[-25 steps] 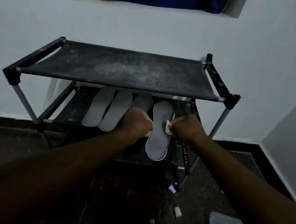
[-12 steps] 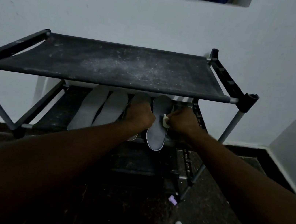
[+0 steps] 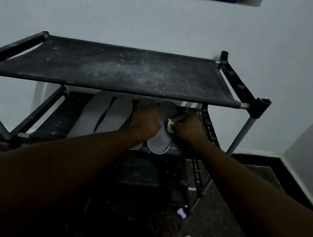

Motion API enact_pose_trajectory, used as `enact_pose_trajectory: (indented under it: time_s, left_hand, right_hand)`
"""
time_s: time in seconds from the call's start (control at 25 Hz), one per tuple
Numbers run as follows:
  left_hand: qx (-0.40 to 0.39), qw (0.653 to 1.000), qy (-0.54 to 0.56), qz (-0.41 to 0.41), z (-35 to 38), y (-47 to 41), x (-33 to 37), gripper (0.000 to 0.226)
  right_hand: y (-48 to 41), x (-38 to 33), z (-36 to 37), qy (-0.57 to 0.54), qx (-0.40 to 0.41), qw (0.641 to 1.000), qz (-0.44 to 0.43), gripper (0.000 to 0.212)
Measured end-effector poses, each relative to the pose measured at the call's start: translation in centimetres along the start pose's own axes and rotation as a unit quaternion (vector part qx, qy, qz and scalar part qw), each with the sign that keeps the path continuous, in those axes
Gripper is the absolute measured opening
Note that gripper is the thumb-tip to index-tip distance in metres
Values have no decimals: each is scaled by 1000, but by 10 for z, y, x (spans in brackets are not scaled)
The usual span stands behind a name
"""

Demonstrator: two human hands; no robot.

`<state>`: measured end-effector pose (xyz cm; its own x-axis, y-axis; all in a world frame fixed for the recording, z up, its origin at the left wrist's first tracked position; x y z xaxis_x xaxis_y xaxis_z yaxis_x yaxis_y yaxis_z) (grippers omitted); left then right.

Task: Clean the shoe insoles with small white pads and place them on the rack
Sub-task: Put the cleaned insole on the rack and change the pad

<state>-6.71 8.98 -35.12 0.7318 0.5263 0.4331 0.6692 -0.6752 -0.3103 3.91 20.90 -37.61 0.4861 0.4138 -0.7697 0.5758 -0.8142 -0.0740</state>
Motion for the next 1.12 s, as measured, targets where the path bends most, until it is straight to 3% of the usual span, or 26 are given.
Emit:
enact_pose_trajectory:
  time_s: [0.48, 0.64, 0.8, 1.12]
  left_hand:
    - [35, 970, 240, -16, -43, 93, 32, 6]
    - [-32, 938, 341, -56, -27, 132, 49, 9]
    - [-76, 932, 345, -83, -6, 160, 70, 6]
    - [-218, 903, 359, -94, 66, 224, 121, 14]
  right_hand:
    - [116, -5, -50, -164, 43, 985, -20, 9]
    - [162, 8, -67, -182, 40, 982, -34, 8]
    - [198, 41, -82, -150, 53, 986, -53, 15]
    - [261, 146, -109, -145, 89, 984, 46, 17]
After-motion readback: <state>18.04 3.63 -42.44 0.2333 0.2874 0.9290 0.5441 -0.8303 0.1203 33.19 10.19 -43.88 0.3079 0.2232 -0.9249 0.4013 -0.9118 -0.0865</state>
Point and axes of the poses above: each hand's wrist, its own y-axis away from the middle knuckle, its own z-axis out of the palm, x = y × z, the point moved 2 cm from there along -y, towards the middle knuckle, and after that the axes turned 4 degrees about x, right-handed, at the moved point
